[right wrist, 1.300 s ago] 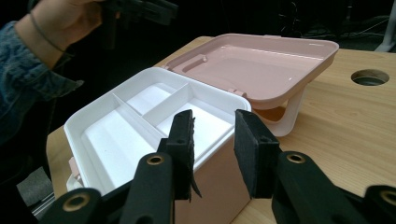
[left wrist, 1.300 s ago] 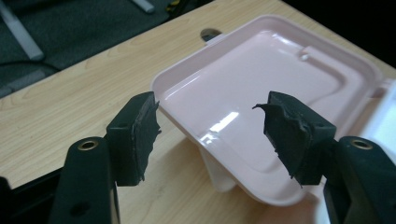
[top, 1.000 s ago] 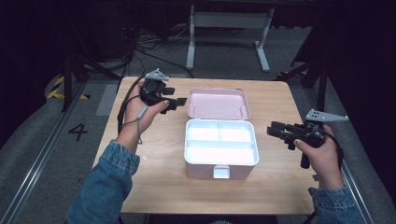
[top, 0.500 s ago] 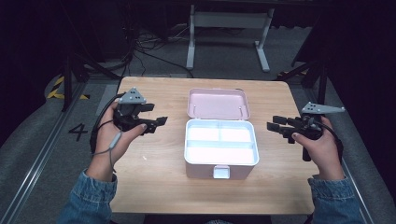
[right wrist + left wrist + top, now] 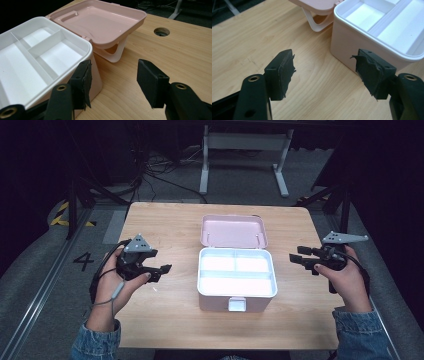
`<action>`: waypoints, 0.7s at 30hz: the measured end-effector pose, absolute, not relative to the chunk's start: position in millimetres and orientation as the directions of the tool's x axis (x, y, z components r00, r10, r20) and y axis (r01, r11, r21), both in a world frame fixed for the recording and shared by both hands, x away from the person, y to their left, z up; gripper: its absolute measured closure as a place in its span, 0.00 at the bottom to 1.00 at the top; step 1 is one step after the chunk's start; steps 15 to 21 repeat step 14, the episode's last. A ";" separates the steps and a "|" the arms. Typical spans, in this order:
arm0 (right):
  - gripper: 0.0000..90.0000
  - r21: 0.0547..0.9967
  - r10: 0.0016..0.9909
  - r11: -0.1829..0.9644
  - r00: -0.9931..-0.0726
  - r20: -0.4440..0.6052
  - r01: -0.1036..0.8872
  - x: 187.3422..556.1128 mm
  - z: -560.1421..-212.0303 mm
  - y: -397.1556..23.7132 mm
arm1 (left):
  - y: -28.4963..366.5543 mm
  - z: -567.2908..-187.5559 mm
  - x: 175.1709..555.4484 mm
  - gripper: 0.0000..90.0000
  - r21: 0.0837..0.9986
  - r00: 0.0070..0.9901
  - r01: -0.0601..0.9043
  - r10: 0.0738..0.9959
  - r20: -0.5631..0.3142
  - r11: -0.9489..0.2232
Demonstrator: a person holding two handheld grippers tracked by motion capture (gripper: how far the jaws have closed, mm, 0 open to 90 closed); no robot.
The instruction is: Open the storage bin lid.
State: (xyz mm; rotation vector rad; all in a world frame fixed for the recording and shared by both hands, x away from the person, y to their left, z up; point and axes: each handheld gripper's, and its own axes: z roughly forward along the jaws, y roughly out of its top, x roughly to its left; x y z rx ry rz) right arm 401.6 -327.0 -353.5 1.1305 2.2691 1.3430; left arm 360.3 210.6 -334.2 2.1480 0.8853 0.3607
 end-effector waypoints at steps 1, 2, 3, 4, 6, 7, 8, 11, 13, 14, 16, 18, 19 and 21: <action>0.52 0.831 0.739 0.268 -0.657 0.148 0.488 402.0 -355.0 -328.3 | 212.0 -336.9 360.6 0.35 0.750 0.720 0.475 0.694 -0.031 -0.460; 0.52 0.825 0.741 0.277 -0.656 0.143 0.492 402.9 -357.3 -330.1 | 214.7 -344.6 361.5 0.36 0.763 0.714 0.485 0.697 -0.063 -0.427; 0.52 0.822 0.741 0.286 -0.657 0.136 0.493 403.5 -358.5 -330.9 | 214.7 -344.6 361.5 0.36 0.763 0.714 0.485 0.697 -0.063 -0.427; 0.53 0.817 0.743 0.292 -0.655 0.133 0.497 404.0 -360.8 -332.2 | 216.8 -349.3 362.1 0.36 0.759 0.703 0.501 0.707 -0.077 -0.415; 0.53 0.813 0.746 0.291 -0.652 0.137 0.504 404.4 -363.8 -335.1 | 220.6 -355.9 363.5 0.36 0.755 0.678 0.510 0.733 -0.059 -0.412; 0.53 0.810 0.749 0.289 -0.648 0.141 0.510 404.3 -364.7 -336.5 | 222.8 -358.4 363.9 0.35 0.752 0.667 0.512 0.743 -0.046 -0.414; 0.53 0.810 0.751 0.291 -0.647 0.137 0.509 404.2 -365.4 -337.9 | 227.0 -360.8 364.8 0.35 0.752 0.655 0.515 0.755 -0.036 -0.411; 0.53 0.811 0.754 0.287 -0.642 0.137 0.510 403.8 -366.0 -340.4 | 231.2 -363.5 364.3 0.34 0.757 0.641 0.528 0.765 -0.056 -0.386; 0.52 0.811 0.758 0.284 -0.638 0.137 0.512 403.6 -367.0 -342.2 | 236.3 -365.9 365.1 0.33 0.753 0.633 0.535 0.772 -0.057 -0.383; 0.52 0.811 0.759 0.284 -0.637 0.137 0.512 403.7 -367.2 -342.5 | 236.3 -365.9 365.1 0.32 0.753 0.633 0.535 0.772 -0.057 -0.383; 0.52 0.811 0.759 0.284 -0.637 0.137 0.512 403.7 -367.2 -342.5 | 236.3 -365.9 365.1 0.32 0.753 0.633 0.535 0.772 -0.057 -0.383; 0.52 0.811 0.759 0.284 -0.637 0.137 0.512 403.7 -367.2 -342.5 | 236.3 -365.9 365.1 0.32 0.753 0.633 0.535 0.772 -0.057 -0.383; 0.52 0.811 0.759 0.284 -0.637 0.137 0.512 403.7 -367.2 -342.5 | 236.3 -365.9 365.1 0.32 0.753 0.633 0.535 0.772 -0.057 -0.383; 0.52 0.811 0.759 0.284 -0.637 0.137 0.512 403.7 -367.2 -342.5 | 236.3 -365.9 365.1 0.32 0.753 0.633 0.535 0.772 -0.057 -0.383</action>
